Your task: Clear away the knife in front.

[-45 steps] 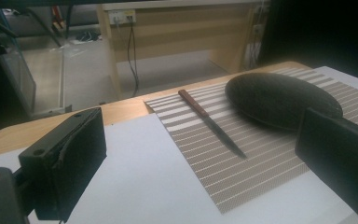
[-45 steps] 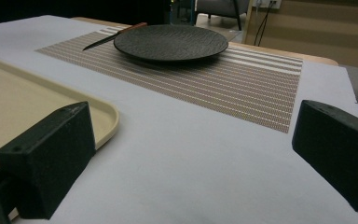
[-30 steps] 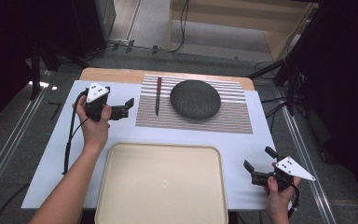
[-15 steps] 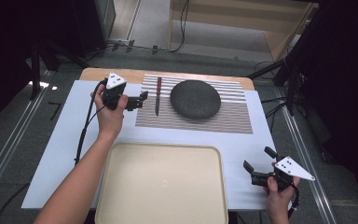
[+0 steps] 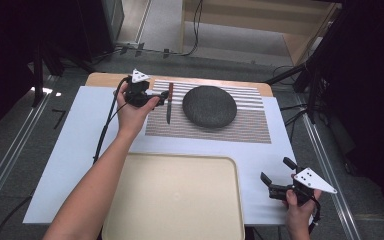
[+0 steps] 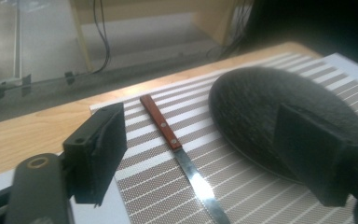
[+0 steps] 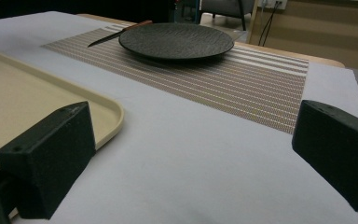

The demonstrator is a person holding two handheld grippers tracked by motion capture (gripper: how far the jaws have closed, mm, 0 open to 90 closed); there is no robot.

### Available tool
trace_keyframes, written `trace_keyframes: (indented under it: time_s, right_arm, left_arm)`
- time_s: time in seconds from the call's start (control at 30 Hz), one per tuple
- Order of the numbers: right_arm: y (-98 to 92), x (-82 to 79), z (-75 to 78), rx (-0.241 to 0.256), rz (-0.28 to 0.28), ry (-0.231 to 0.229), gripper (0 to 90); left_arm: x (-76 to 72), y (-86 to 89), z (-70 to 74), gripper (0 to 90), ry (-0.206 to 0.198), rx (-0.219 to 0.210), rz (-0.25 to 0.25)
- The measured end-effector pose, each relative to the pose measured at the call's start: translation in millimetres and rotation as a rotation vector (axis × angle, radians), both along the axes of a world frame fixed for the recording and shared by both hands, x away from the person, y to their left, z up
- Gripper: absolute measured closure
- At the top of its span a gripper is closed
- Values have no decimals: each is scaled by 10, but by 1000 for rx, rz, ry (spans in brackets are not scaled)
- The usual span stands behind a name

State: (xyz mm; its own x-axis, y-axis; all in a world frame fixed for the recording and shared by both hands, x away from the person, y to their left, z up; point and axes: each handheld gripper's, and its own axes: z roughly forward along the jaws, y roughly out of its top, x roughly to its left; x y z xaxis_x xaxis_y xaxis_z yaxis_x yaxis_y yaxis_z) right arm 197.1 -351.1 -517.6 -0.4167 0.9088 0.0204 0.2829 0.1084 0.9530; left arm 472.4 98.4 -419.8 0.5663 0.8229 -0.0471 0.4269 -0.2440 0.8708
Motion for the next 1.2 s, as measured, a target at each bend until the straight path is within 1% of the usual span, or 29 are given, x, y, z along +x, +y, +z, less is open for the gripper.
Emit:
trace_keyframes:
  time_s: [0.07,0.1,0.13,0.23,0.37,0.43,0.47,0.5,0.53,0.57,0.6,0.63,0.67,0.7,0.73,0.77,0.8,0.87,0.9,0.93,0.97,1.0,1.03,1.07,1.1,1.13,1.2]
  right_arm:
    - [0,3,-1,-3,3,-2,0]
    - [1,3,-1,-4,3,-1,0]
    - [1,3,-1,-4,3,-1,0]
    - [0,2,-1,-1,2,1,0]
    - [-2,1,-1,2,1,0,0]
    - [-2,2,-2,1,1,0,0]
    - [-2,2,-2,2,1,0,0]
    - [-2,2,-2,1,1,1,0]
    - [-2,2,-2,1,1,1,0]
    - [-2,5,-2,-1,2,-1,0]
    - [0,4,-2,-1,2,1,0]
    - [0,4,-2,-1,2,1,0]
    - [1,6,-3,-3,4,-2,0]
    - [1,6,-3,-3,4,-2,0]
    - [1,6,-3,-4,3,-2,0]
    - [2,7,-3,-5,4,-2,0]
    - [2,7,-3,-5,4,-2,0]
    - [3,7,-3,-5,3,-1,0]
    - [5,8,-4,-5,3,-2,0]
    - [5,8,-4,-5,3,-2,0]
    - [5,9,-4,-4,3,-2,0]
    - [5,9,-4,-5,3,-1,0]
    - [5,9,-4,-5,3,-1,0]
    - [5,9,-4,-4,2,-2,0]
    - [6,10,-5,-4,2,-1,0]
    - [6,10,-5,-4,2,-1,0]
    - [7,10,-5,-5,2,-1,0]
  left_arm:
    - [68,-57,-36,202,27,13,5]
    - [130,-100,-72,224,53,15,13]
    - [130,-100,-72,228,53,15,13]
    - [206,-151,-130,236,89,7,21]
    - [310,-203,-201,258,124,10,40]
    - [385,-245,-239,288,141,17,57]
    - [385,-245,-239,298,141,17,57]
    - [410,-256,-251,316,149,19,61]
    - [435,-268,-263,316,158,20,64]
    - [478,-299,-289,348,172,27,75]
    - [500,-312,-303,360,180,32,79]
    - [500,-312,-303,370,180,32,79]
    - [522,-323,-318,390,189,36,83]
    - [543,-327,-334,390,195,35,88]
    - [566,-331,-350,410,207,31,95]
    - [612,-336,-385,434,231,21,110]
    - [612,-336,-385,453,231,21,110]
    - [651,-337,-417,471,251,26,119]
    - [666,-341,-433,495,262,24,123]
    - [680,-345,-448,495,270,25,124]
    - [704,-358,-478,528,281,31,127]
    - [714,-367,-494,541,288,30,132]
    - [714,-367,-494,550,288,30,132]
    - [726,-367,-506,550,296,31,130]
    - [751,-370,-535,573,309,23,132]
    - [751,-370,-535,586,309,23,132]
    - [771,-371,-564,593,322,18,138]
